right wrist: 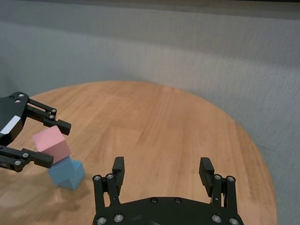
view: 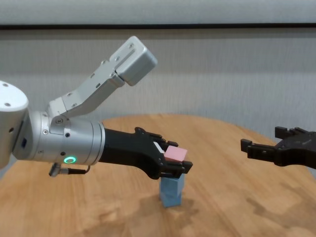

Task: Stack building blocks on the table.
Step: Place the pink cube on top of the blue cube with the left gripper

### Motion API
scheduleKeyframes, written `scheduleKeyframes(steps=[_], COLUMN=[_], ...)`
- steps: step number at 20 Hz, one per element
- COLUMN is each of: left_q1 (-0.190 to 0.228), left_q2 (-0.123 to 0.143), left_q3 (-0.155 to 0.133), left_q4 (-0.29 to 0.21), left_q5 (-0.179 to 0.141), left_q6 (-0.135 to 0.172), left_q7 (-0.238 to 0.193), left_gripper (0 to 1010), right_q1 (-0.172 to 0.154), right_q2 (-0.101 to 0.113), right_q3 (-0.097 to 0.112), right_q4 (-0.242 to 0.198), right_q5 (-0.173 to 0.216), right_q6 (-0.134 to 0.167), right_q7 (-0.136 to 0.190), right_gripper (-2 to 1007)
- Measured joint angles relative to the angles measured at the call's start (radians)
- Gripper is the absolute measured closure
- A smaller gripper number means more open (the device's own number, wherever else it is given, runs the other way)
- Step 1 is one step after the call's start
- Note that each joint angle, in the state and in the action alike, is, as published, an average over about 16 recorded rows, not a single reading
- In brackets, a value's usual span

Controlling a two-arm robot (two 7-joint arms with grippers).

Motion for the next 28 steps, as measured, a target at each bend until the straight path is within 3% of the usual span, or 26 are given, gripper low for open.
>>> scheduleKeyframes(steps=[14, 28], left_q1=[-0.005, -0.007], left_q2=[-0.005, -0.002], left_q3=[0.000, -0.005], left_q4=[0.010, 0.003], left_q5=[-0.003, -0.009], left_q6=[0.001, 0.007], left_q7=[-0.001, 0.001], left_gripper=[409, 100], right_q1=[0.000, 0.000], right_q2=[0.000, 0.000], right_q3=[0.000, 0.000], right_q4=[0.000, 0.000], right_q5=[0.000, 0.000], right_q6=[0.000, 0.000], right_q7=[0.000, 0.000], right_gripper=[0, 0])
